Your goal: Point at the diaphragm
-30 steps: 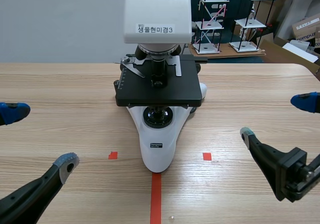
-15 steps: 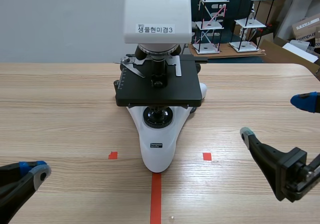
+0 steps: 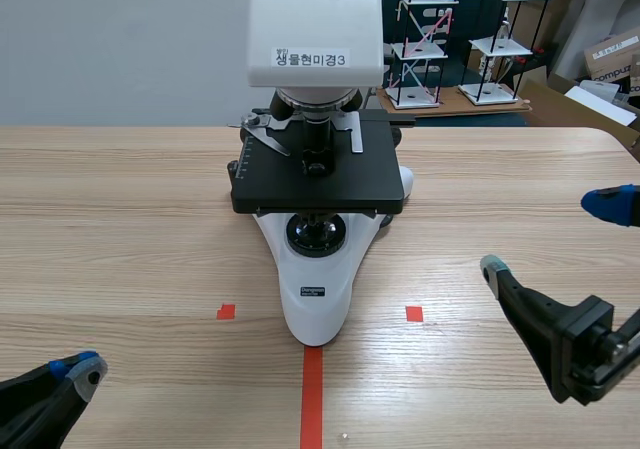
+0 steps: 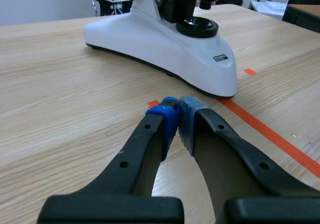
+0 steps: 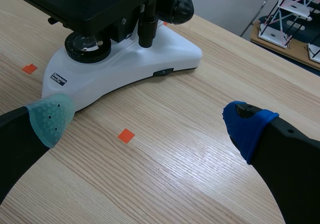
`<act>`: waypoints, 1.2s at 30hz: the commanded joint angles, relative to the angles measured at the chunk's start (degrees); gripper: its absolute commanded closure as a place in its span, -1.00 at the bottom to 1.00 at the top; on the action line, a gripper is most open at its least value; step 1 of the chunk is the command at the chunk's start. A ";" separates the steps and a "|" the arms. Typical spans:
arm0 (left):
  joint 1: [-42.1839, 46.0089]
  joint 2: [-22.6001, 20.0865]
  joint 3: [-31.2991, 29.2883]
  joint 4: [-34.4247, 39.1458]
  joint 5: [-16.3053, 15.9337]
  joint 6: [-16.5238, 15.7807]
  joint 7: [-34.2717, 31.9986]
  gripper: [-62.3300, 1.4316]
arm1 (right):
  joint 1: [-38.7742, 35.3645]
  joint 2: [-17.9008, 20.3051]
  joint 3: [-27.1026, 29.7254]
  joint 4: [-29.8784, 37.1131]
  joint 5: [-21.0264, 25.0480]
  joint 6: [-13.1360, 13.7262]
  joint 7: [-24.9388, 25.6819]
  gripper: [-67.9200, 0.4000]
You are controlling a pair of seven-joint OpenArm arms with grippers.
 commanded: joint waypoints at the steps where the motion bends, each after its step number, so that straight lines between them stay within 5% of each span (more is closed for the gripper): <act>1: -1.66 0.96 0.76 -0.28 0.66 -0.09 -2.16 0.84 | 0.17 0.61 0.42 0.74 0.39 0.00 0.87 -1.00; 7: -9.75 3.37 5.79 -10.58 3.72 -0.09 -6.80 0.84 | 0.17 0.61 0.42 0.74 0.39 0.00 0.87 -1.00; 14: -17.03 6.97 10.43 -18.43 3.78 0.00 -9.77 0.84 | 0.17 0.61 0.42 0.74 0.39 0.00 0.87 -1.00; 36: -28.00 11.08 12.98 -26.60 3.78 0.52 -13.94 0.84 | 0.17 0.61 0.42 0.74 0.39 0.00 0.85 -1.00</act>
